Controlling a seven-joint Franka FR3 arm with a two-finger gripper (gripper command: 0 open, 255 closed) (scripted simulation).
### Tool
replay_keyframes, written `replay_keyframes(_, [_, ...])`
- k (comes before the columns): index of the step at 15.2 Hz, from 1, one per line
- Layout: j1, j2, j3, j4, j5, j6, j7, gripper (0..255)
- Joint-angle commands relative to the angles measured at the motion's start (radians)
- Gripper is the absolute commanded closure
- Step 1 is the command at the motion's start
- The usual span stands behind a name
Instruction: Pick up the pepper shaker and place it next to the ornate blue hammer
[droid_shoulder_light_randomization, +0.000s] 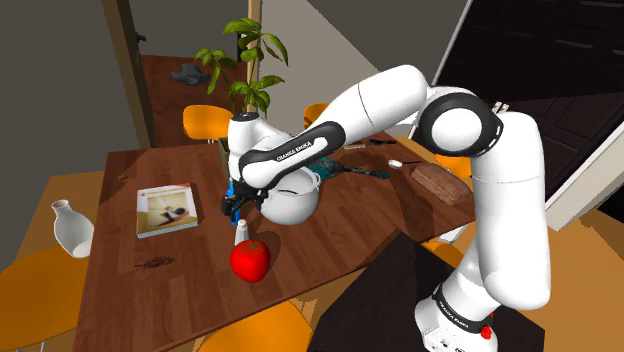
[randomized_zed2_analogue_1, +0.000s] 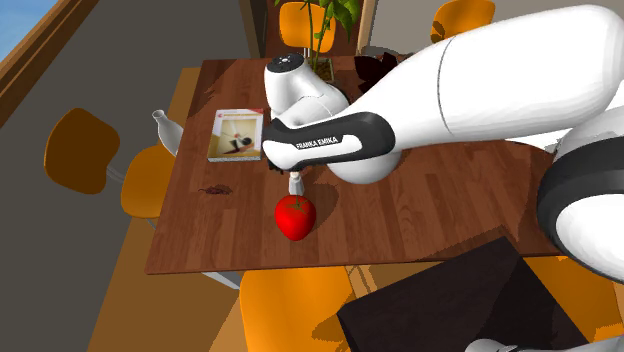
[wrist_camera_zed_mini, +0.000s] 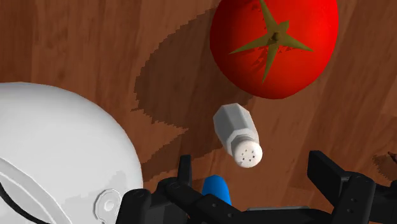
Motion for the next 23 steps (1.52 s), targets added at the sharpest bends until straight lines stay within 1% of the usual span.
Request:
replay_keyframes(1, [0.012,0.045,-0.005,0.041,-0.009,0.004,0.011,0])
replay_keyframes(8, [0.019,0.102,-0.015,0.037,-0.022,0.064,0.019,0])
replay_keyframes(15, [0.019,0.102,-0.015,0.038,-0.022,0.064,0.019,0])
replay_keyframes(16, [0.019,0.102,-0.015,0.038,-0.022,0.064,0.019,255])
replay_keyframes(23, [0.019,0.102,-0.015,0.037,-0.022,0.064,0.019,255])
